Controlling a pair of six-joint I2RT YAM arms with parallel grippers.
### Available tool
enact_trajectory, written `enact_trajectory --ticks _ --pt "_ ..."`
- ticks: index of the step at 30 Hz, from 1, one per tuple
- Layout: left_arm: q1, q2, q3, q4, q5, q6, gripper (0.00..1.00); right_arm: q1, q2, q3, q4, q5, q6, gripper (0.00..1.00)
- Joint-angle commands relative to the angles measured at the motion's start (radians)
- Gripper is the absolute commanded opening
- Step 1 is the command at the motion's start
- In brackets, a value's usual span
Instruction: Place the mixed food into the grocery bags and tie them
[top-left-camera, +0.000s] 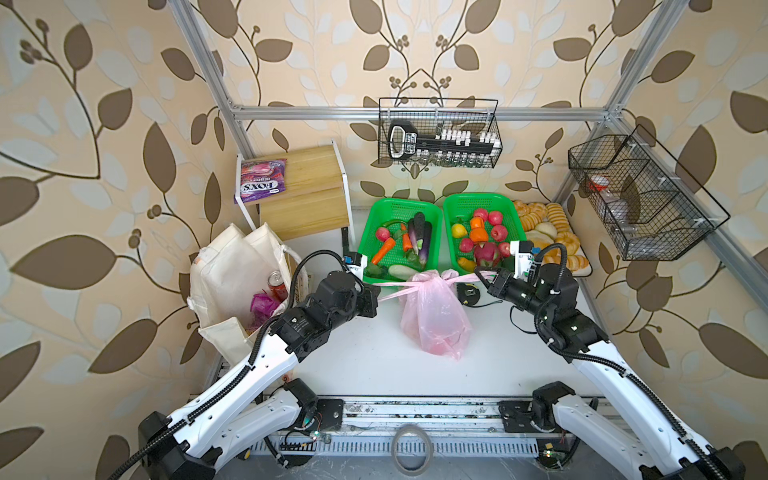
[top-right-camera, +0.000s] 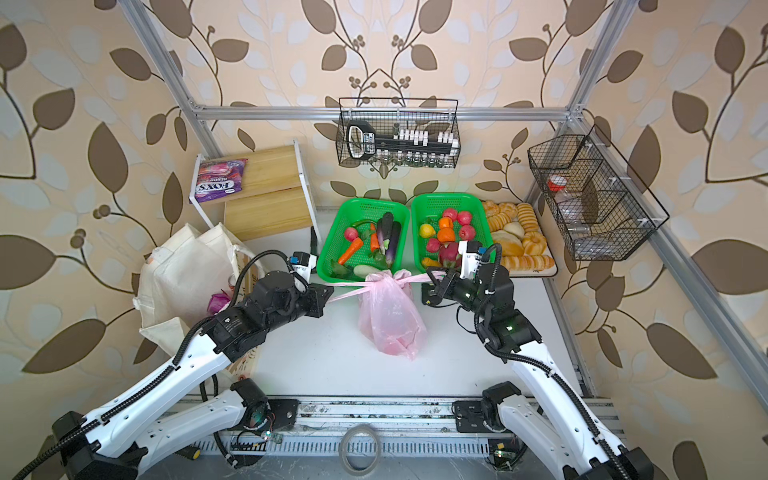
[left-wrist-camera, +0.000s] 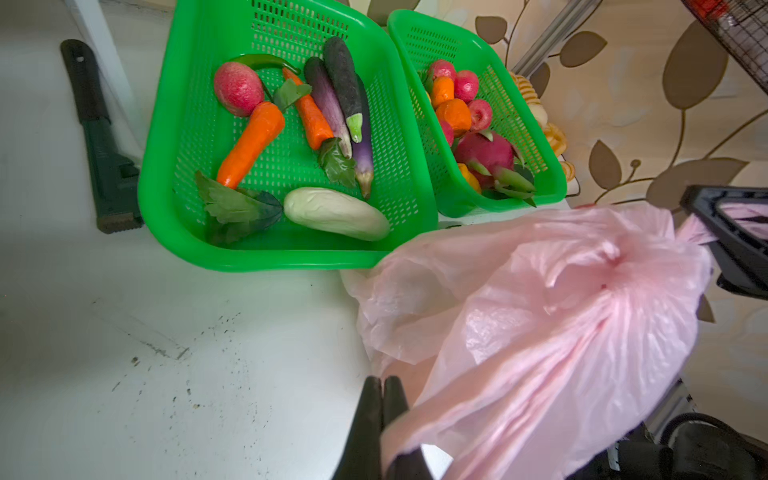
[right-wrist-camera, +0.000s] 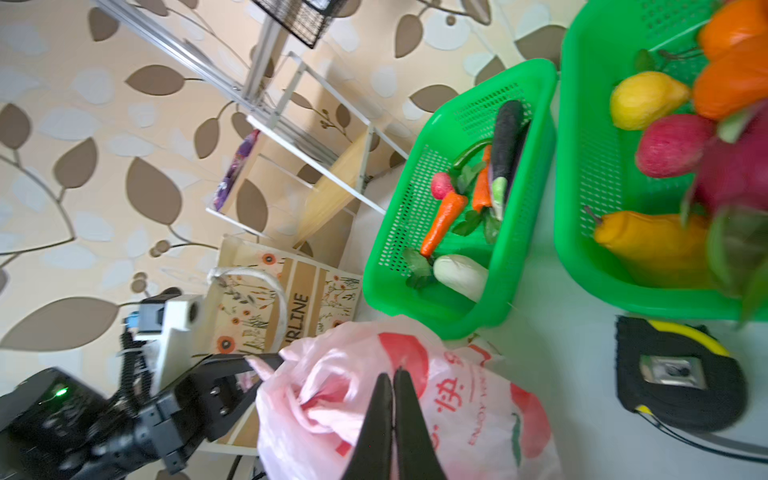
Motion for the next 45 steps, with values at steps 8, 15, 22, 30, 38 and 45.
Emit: enact_trajectory --ticks 8,15,22,30,38,45 --pt "0.020 -0.065 -0.144 -0.272 -0.295 -0.288 0.00 -0.081 0.016 -0.034 -0.100 0.197 -0.021 0.00" --pt "0.023 -0.091 -0.082 -0.371 -0.425 -0.260 0.00 -0.094 -0.017 0.071 -0.209 0.314 -0.123 0.00" --pt "0.023 -0.058 -0.121 -0.351 -0.395 -0.287 0.00 -0.113 -0.013 -0.096 -0.218 0.318 -0.071 0.00" --pt "0.023 -0.010 -0.060 -0.335 -0.371 -0.172 0.00 -0.183 -0.061 0.048 -0.257 0.264 -0.144 0.00" --pt "0.023 0.017 -0.083 -0.310 -0.348 -0.165 0.00 -0.186 -0.031 -0.092 -0.233 0.238 -0.104 0.00" --pt "0.023 0.067 -0.065 -0.325 -0.306 -0.160 0.00 -0.194 -0.031 -0.075 -0.187 0.173 -0.081 0.00"
